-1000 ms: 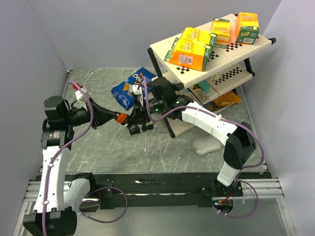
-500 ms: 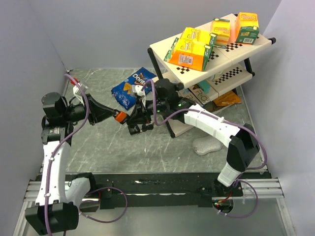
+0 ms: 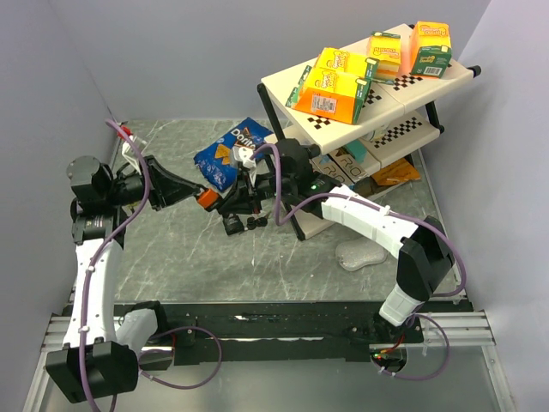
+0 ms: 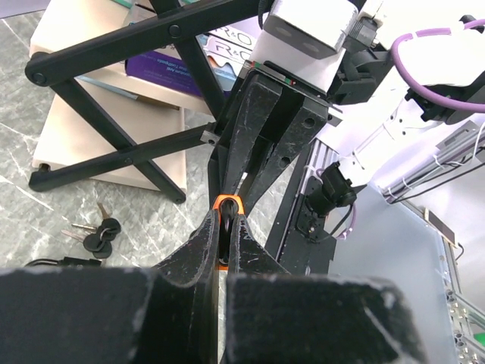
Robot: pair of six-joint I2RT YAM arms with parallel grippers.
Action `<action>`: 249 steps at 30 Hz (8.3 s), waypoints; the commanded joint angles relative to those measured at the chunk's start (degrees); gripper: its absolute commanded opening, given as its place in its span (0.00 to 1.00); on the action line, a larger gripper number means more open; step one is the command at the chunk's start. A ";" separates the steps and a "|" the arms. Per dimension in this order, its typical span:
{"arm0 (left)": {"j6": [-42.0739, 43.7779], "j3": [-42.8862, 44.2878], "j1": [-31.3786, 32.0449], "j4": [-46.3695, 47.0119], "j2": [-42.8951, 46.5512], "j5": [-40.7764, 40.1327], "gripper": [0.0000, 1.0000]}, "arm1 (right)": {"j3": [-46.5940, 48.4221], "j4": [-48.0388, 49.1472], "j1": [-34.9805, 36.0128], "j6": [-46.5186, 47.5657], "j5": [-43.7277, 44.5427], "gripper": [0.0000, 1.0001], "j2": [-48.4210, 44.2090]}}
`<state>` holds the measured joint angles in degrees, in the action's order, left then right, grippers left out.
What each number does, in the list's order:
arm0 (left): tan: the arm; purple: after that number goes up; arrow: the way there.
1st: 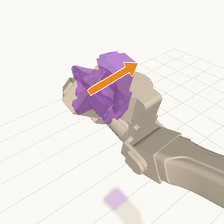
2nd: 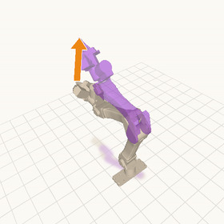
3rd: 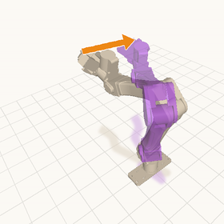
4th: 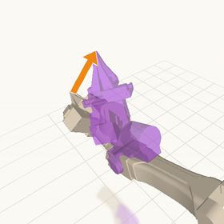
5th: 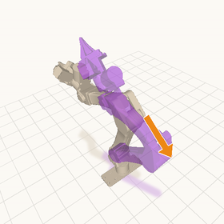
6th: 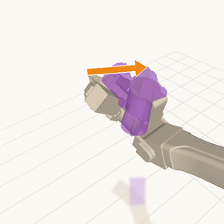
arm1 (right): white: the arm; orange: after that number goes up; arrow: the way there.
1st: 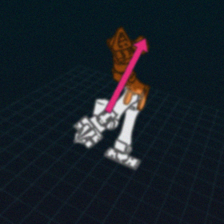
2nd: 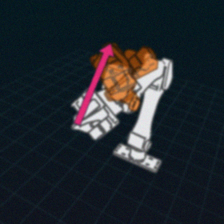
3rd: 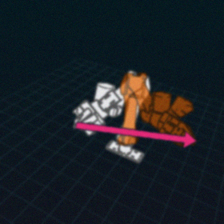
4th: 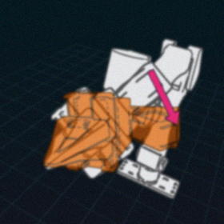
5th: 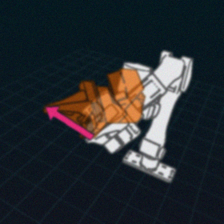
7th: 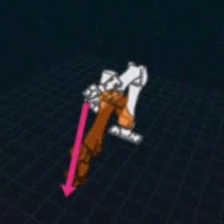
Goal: Lock with the key
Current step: Lock the lock, then place the lock at the center of the board, then place the key at the center of the board, then pick up the lock from the center of the board.
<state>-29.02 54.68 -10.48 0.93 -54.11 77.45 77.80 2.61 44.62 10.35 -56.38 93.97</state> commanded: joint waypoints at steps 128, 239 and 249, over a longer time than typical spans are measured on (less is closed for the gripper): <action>43.81 10.81 -12.11 -26.44 -21.23 -34.46 0.96 | 13.34 -5.86 4.16 -18.43 28.87 0.00 26.25; 57.48 35.41 -0.77 -68.33 -38.62 -32.81 0.01 | -5.90 18.13 -0.59 7.99 9.36 1.00 0.69; 63.56 32.08 6.43 -79.50 -31.94 -25.34 0.01 | -11.00 16.81 5.64 34.28 9.27 1.00 -4.24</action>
<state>30.92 87.74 -6.37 -72.49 -90.61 44.66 68.10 17.98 47.79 29.98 -46.13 94.00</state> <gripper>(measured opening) 0.508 0.997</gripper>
